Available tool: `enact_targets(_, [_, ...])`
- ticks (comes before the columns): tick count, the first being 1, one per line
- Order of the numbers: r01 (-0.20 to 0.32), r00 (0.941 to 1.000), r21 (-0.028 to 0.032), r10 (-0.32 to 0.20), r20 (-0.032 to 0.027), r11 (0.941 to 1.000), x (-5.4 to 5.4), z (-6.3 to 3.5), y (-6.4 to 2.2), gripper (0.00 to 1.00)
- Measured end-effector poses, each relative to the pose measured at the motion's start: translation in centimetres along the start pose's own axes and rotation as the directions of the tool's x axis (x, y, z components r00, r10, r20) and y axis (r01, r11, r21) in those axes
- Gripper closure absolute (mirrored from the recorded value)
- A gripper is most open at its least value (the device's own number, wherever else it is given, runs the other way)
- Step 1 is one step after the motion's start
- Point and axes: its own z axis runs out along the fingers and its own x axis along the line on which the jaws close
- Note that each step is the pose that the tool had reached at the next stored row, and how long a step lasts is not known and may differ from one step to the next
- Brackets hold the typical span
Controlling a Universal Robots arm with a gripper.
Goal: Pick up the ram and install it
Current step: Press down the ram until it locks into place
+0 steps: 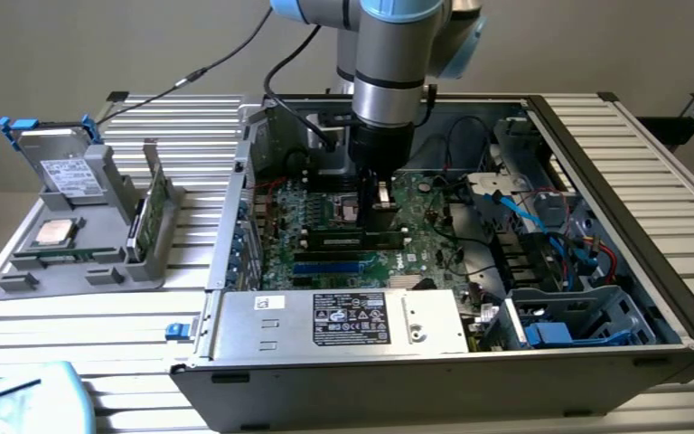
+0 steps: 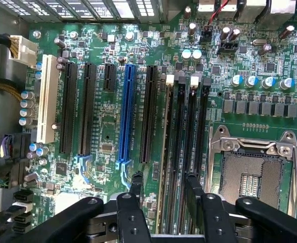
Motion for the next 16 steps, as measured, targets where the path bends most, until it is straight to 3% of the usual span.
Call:
enact_targets(12, [0.0,1.0,0.0001,0.0,0.0002,1.0,0.2,-1.69,0.37,0.54])
enact_targets(14, [0.0,1.0,0.0001,0.0,0.0003,1.0,0.2,-1.69,0.38,0.56])
enact_targets(16, [0.0,1.0,0.0001,0.0,0.0003,1.0,0.2,-1.69,0.38,0.69])
